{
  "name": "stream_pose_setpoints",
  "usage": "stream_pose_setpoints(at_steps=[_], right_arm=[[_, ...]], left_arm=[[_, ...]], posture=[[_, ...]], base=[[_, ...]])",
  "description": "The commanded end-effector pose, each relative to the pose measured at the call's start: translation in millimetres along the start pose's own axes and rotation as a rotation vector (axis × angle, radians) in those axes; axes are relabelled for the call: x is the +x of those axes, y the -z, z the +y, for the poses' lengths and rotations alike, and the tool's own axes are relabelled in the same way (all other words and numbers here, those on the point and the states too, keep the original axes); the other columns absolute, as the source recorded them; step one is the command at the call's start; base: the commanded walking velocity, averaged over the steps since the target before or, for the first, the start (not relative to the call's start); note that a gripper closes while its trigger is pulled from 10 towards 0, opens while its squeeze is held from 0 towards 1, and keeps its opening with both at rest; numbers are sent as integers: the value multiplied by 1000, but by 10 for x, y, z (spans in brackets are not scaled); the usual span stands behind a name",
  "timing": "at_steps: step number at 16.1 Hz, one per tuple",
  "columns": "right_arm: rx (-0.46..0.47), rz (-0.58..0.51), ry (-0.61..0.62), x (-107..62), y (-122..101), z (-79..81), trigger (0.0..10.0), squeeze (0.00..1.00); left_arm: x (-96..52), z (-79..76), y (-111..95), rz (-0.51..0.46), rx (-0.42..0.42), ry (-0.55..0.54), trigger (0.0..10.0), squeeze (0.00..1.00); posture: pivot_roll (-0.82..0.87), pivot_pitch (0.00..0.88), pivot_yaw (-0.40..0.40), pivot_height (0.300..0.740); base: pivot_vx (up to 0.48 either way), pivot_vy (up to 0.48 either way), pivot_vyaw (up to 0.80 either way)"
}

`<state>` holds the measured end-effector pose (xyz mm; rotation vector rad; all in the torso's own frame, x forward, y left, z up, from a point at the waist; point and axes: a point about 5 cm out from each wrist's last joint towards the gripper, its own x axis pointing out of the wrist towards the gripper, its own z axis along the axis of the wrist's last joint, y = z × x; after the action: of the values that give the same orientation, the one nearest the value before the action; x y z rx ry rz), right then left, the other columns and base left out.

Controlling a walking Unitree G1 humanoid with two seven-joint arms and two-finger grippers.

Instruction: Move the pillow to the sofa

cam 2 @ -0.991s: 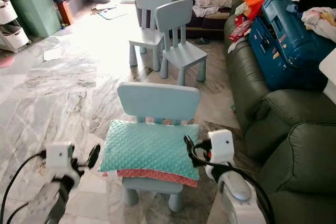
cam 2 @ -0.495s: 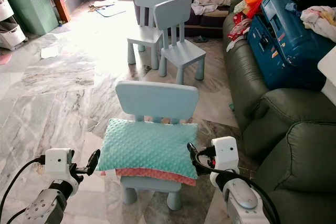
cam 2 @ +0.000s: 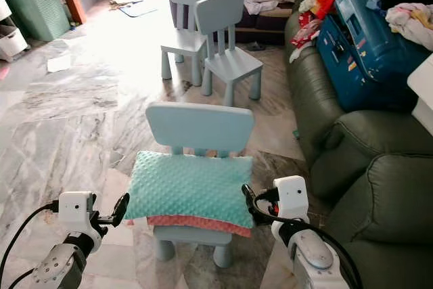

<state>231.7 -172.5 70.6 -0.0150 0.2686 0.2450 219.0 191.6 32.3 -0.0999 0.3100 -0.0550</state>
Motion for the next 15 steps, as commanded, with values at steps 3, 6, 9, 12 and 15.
stream_pose_setpoints(at_steps=[3,6,9,12,15], right_arm=[[5,-8,16,-13,-38,-39,10000,0],[4,-9,16,-16,-42,-37,10000,0],[-2,-9,11,-18,-53,-35,10000,0],[-4,-8,10,-21,-50,-38,10000,0],[-9,-4,4,-25,-42,-37,10000,0]], left_arm=[[-7,6,-17,4,3,-1,10000,0],[-4,4,-16,4,1,-2,10000,0],[2,-5,-9,6,-3,-4,10000,0],[0,-15,7,10,-5,-2,10000,0],[-4,-24,21,14,-3,2,10000,0]], posture=[[-85,117,-9,740],[-84,118,-10,740],[-85,118,-12,740],[-86,114,-14,740],[-86,109,-17,728]], base=[[0,0,0],[0,0,0],[0,0,0],[0,0,0],[0,0,0]])
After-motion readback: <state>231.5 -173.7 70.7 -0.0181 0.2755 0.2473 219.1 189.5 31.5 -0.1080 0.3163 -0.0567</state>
